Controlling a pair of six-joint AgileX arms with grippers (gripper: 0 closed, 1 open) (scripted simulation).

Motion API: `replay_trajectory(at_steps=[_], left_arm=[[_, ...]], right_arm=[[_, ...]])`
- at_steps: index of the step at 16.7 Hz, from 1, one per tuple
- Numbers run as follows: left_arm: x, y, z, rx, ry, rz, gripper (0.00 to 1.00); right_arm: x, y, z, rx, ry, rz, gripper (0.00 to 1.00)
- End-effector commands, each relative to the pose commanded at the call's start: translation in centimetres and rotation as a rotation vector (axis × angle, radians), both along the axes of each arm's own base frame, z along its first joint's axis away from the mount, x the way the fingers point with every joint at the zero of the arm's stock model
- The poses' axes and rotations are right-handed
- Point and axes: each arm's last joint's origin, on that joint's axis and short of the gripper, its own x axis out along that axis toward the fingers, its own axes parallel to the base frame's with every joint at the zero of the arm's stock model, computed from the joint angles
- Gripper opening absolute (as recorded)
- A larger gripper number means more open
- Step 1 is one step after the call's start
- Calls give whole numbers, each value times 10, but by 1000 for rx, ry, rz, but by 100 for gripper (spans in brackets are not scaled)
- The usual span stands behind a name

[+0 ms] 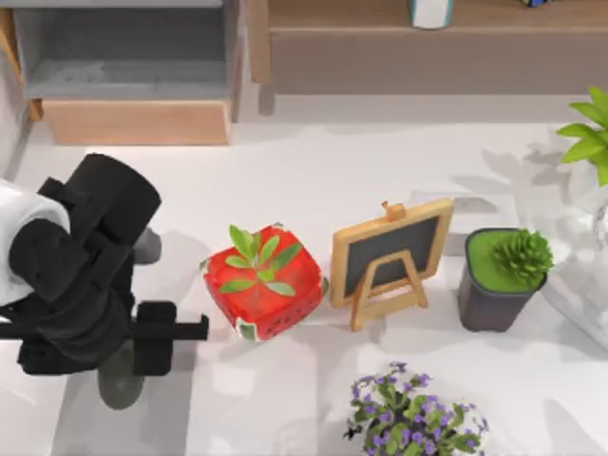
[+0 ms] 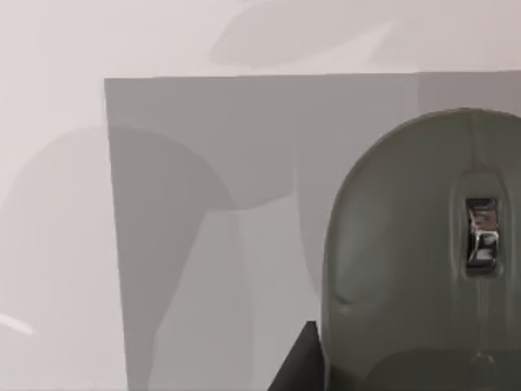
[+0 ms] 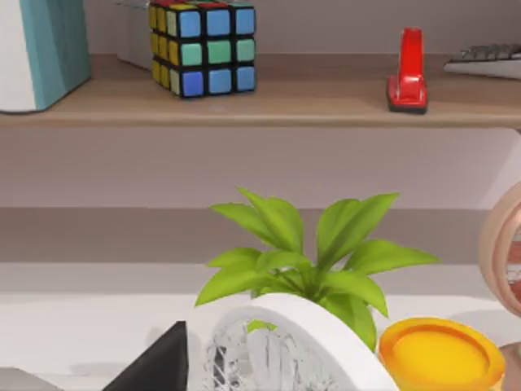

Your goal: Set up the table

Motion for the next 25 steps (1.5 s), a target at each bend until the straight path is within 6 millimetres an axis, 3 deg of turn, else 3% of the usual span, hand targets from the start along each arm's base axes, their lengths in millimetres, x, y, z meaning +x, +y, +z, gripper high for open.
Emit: replay_trajectory(at_steps=[11,20,25], left_arm=[[5,-3,8,-27,-58,1,0],[-5,2,-23,31,67,-1,0],[-6,2,-26,36,77,-1,0]], right_arm=[[0,0,0,0,0,0,100],[0,0,0,0,0,0,100],[0,0,0,0,0,0,100]])
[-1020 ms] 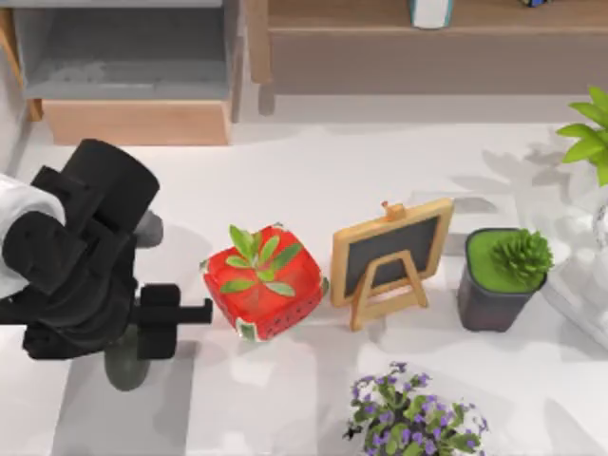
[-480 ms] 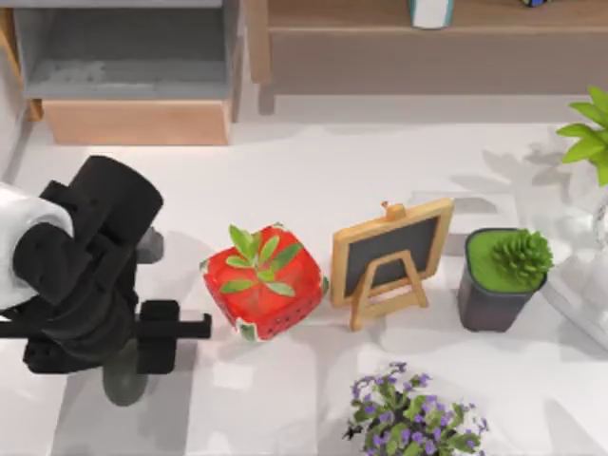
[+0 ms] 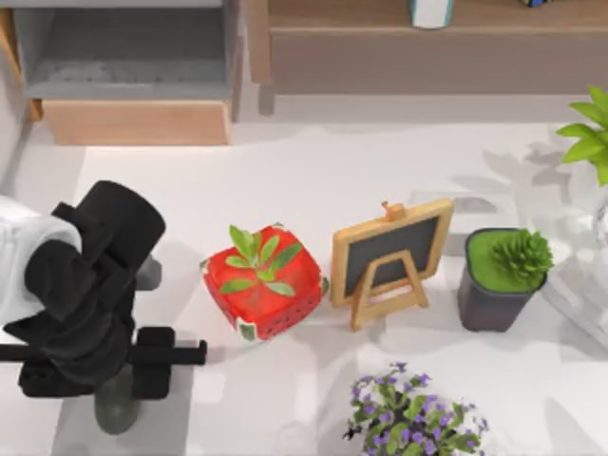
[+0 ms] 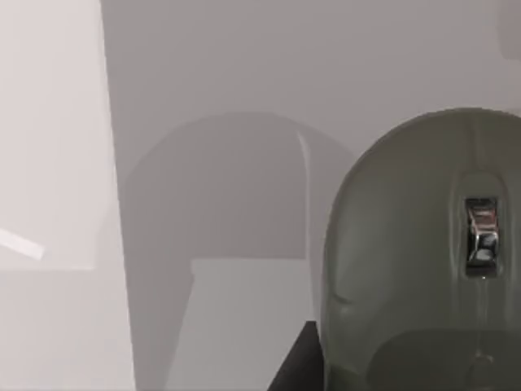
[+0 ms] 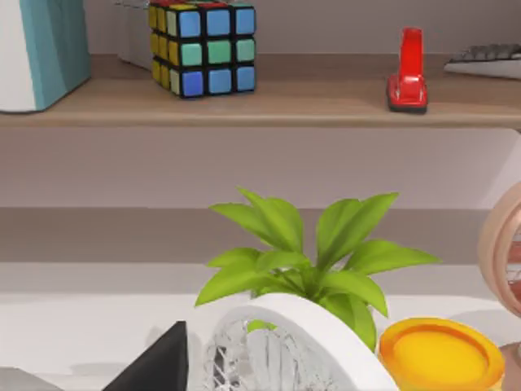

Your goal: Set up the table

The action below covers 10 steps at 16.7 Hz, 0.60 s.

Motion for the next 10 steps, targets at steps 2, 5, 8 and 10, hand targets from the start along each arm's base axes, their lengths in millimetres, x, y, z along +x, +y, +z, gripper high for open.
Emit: replay_trajectory(at_steps=[2,5,8,10], left_arm=[[0,0,0,0,0,0,15],[0,0,0,0,0,0,38],[0,0,0,0,0,0,60],[0,0,0,0,0,0,75]], right_arm=[[0,0,0,0,0,0,100],[0,0,0,0,0,0,100],[0,0,0,0,0,0,100],[0,0,0,0,0,0,100]])
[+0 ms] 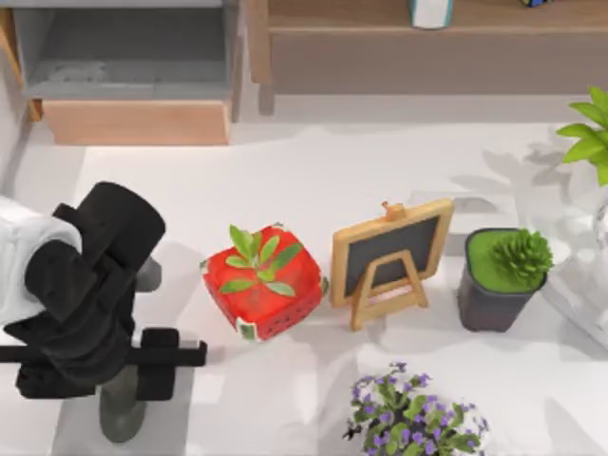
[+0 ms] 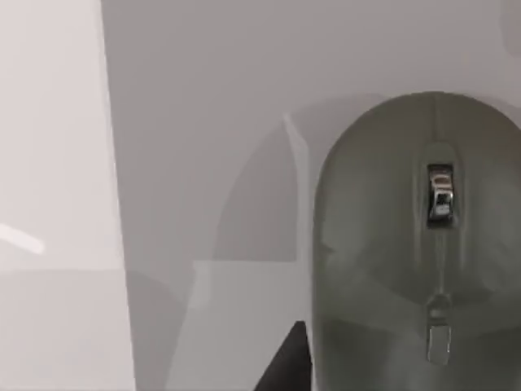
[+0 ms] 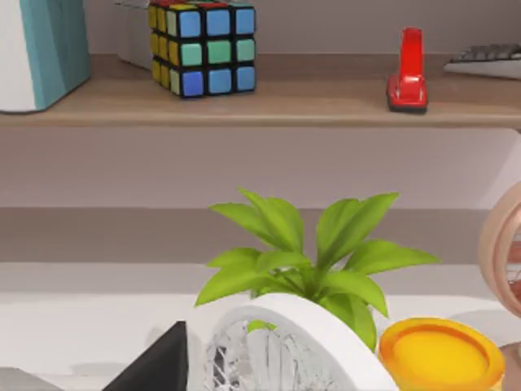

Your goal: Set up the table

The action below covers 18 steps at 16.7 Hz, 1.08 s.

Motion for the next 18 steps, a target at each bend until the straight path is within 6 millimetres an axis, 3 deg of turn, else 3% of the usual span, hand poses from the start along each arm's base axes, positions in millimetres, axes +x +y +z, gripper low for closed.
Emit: replay_trajectory(at_steps=[3,4,13,18], left_arm=[[0,0,0,0,0,0,98],[0,0,0,0,0,0,100],[0,0,0,0,-1,0,100],[10,11,2,-84,-116,-82,100]], right_arm=[[0,0,0,0,0,0,100],[0,0,0,0,0,0,100],[0,0,0,0,0,0,100],[0,0,0,0,0,0,100]])
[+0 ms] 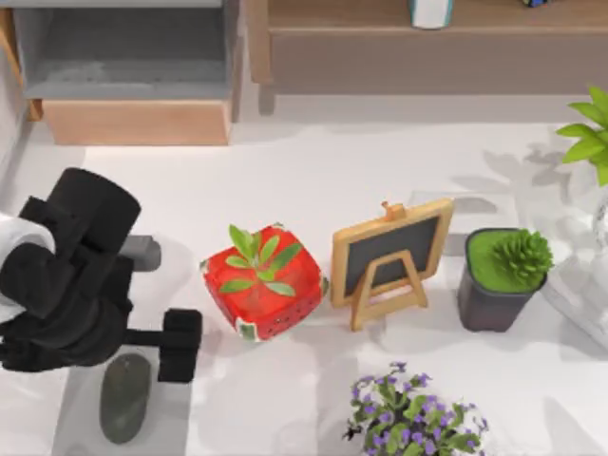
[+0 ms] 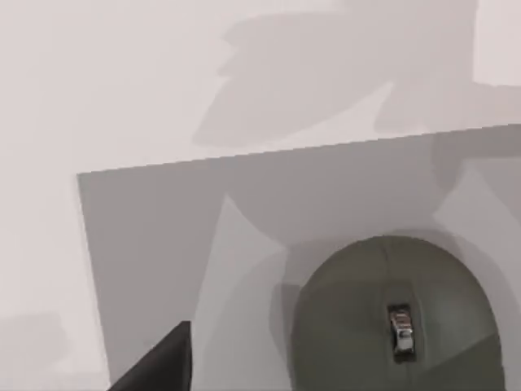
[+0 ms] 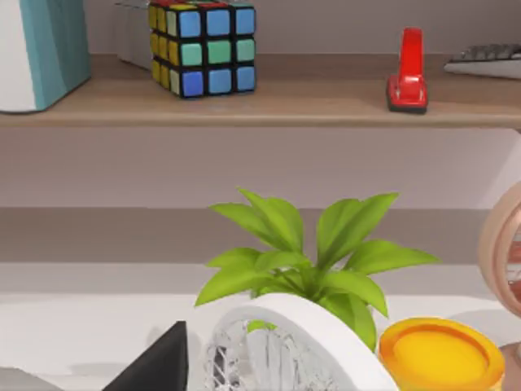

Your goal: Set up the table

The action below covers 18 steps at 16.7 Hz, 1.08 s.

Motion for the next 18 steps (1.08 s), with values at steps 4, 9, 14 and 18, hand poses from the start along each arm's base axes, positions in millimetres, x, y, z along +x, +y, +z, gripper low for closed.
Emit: replay_trajectory(at_steps=[4,9,14,18], left_arm=[[17,21,-1,-82,-233,-151,100],[40,63,0,-25,-676,-403,100],[46,116,-2,305,-1083,-652,100],[34,164,-17,674,-1207,-782,100]], right_arm=[[0,0,0,0,0,0,100],[0,0,0,0,0,0,100],[0,0,0,0,0,0,100],[0,0,0,0,0,0,100]])
